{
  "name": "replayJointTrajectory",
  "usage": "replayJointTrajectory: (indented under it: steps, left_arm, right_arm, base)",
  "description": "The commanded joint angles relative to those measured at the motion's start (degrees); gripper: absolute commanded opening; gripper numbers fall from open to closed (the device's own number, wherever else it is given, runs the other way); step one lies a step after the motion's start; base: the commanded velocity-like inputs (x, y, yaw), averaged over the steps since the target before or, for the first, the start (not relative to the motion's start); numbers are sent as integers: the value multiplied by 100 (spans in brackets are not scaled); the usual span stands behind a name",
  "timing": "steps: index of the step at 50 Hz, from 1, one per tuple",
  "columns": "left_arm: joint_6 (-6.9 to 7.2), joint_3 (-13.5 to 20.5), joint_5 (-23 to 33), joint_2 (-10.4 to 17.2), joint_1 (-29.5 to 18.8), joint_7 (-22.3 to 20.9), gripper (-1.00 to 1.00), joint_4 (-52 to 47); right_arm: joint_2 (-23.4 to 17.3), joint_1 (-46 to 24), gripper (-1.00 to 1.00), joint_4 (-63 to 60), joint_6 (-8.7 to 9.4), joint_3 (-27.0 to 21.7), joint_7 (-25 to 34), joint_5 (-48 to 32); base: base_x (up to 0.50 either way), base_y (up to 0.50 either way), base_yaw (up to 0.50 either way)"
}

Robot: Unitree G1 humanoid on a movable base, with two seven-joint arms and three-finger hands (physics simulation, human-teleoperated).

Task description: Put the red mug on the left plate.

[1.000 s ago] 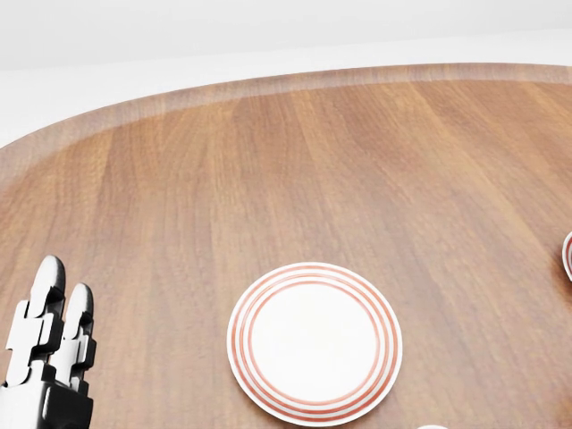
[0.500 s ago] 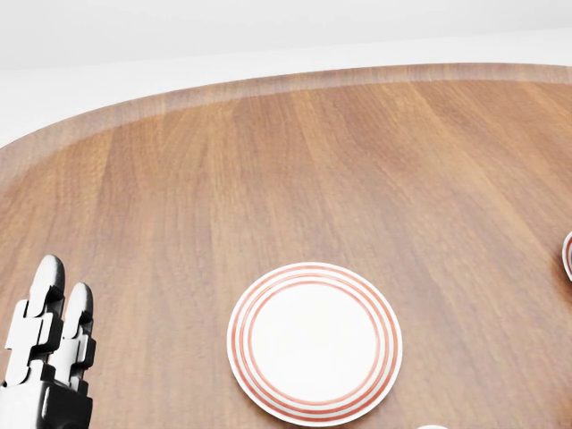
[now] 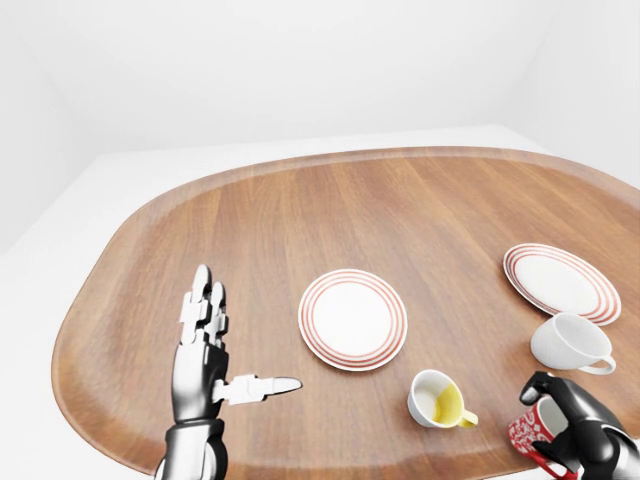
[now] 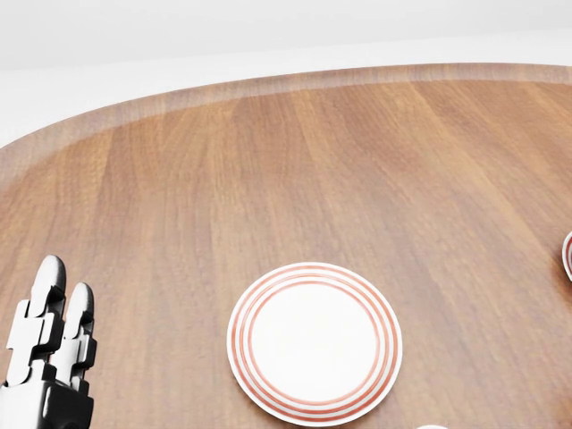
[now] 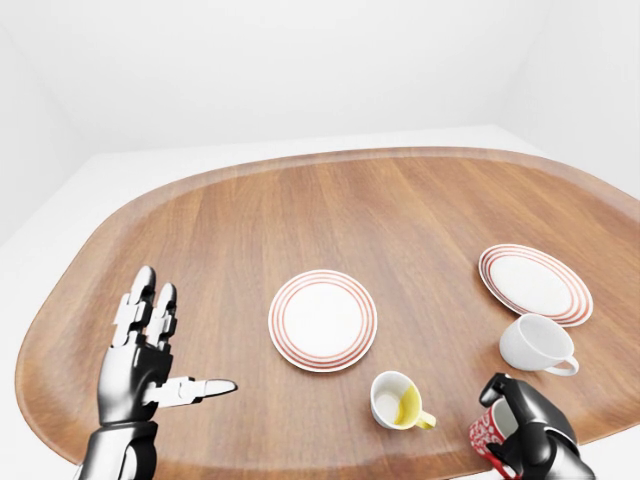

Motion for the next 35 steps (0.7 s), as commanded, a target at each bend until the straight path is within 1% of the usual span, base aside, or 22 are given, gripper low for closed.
replayJointTrajectory:
  steps: [1, 4, 5, 9, 10, 11, 14, 16, 17, 20, 22, 23, 24, 26, 27, 30, 32, 35]
  left_arm:
    - [0, -20, 13, 8, -12, 16, 100, 12]
    - [0, -21, 18, 10, -21, 24, 100, 22]
    - [0, -17, 11, 12, -24, 22, 100, 23]
    - [0, 0, 2, 9, -25, 17, 100, 23]
    - [0, 10, -6, 8, -32, 12, 100, 28]
    - [0, 23, -19, 5, -43, 8, 100, 32]
    - [0, 31, -5, -7, -50, 1, 100, 36]
    - [0, 54, -29, -10, -64, -10, 100, 47]
    - [0, 63, -36, -14, -67, -17, 100, 50]
    - [0, 76, -40, -25, -72, -31, 100, 53]
    - [0, 83, -38, -33, -77, -34, 100, 57]
    - [0, 84, -37, -35, -79, -36, 100, 58]
    - [0, 86, -38, -36, -81, -40, 100, 61]
    - [0, 98, -45, -39, -82, -44, 100, 65]
    - [0, 116, -64, -39, -92, -50, 100, 74]
    - [0, 138, -78, -51, -100, -67, 100, 80]
    - [0, 144, -78, -59, -100, -73, 100, 77]
    - [0, 153, -86, -66, -106, -84, 100, 88]
  right_arm:
    - [20, -315, -100, -849, 1, -102, -343, 263]
    - [-109, -812, -100, -1164, 1, 35, -276, 80]
    - [-210, -1135, -100, -1298, 1, 195, -219, -46]
    - [-450, -1861, -100, -1373, 1, 628, -93, -241]
    - [-529, -2126, -100, -1344, 1, 780, -68, -318]
    - [-691, -2592, -100, -1272, 1, 1039, 69, -502]
    - [-833, -3252, -100, -1034, 1, 1435, 163, -749]
    - [-881, -3952, -100, -652, 1, 1780, 163, -955]
    - [-869, -4132, -100, -544, 1, 1850, 189, -904]
    - [-714, -5130, -100, 373, 1, 2211, -176, -937]
    - [-622, -5528, -100, 884, 1, 2357, -443, -916]
    - [-466, -5953, -100, 1509, 1, 2482, -707, -801]
    - [-357, -6220, -100, 1934, 1, 2531, -976, -683]
    - [-237, -6545, -100, 2488, 1, 2591, -1253, -420]
    - [-102, -6852, -100, 3038, 1, 2649, -1594, -266]
    - [31, -7329, -100, 3935, 1, 2785, -2073, 32]
    - [173, -7637, -100, 4428, 1, 2875, -2291, 217]
    - [311, -7853, -100, 4750, 1, 2962, -2335, 458]
  base:
    - [0, 0, 0]
    - [0, 0, 0]
    - [0, 0, 0]
    - [0, 0, 0]
    - [0, 0, 0]
    - [0, 0, 0]
    - [0, 0, 0]
    - [0, 0, 0]
    - [0, 0, 0]
    - [0, 0, 0]
    - [0, 0, 0]
    - [0, 0, 0]
    - [0, 0, 0]
    - [0, 0, 0]
    - [0, 0, 0]
    - [0, 0, 0]
    - [0, 0, 0]
    - [0, 0, 0]
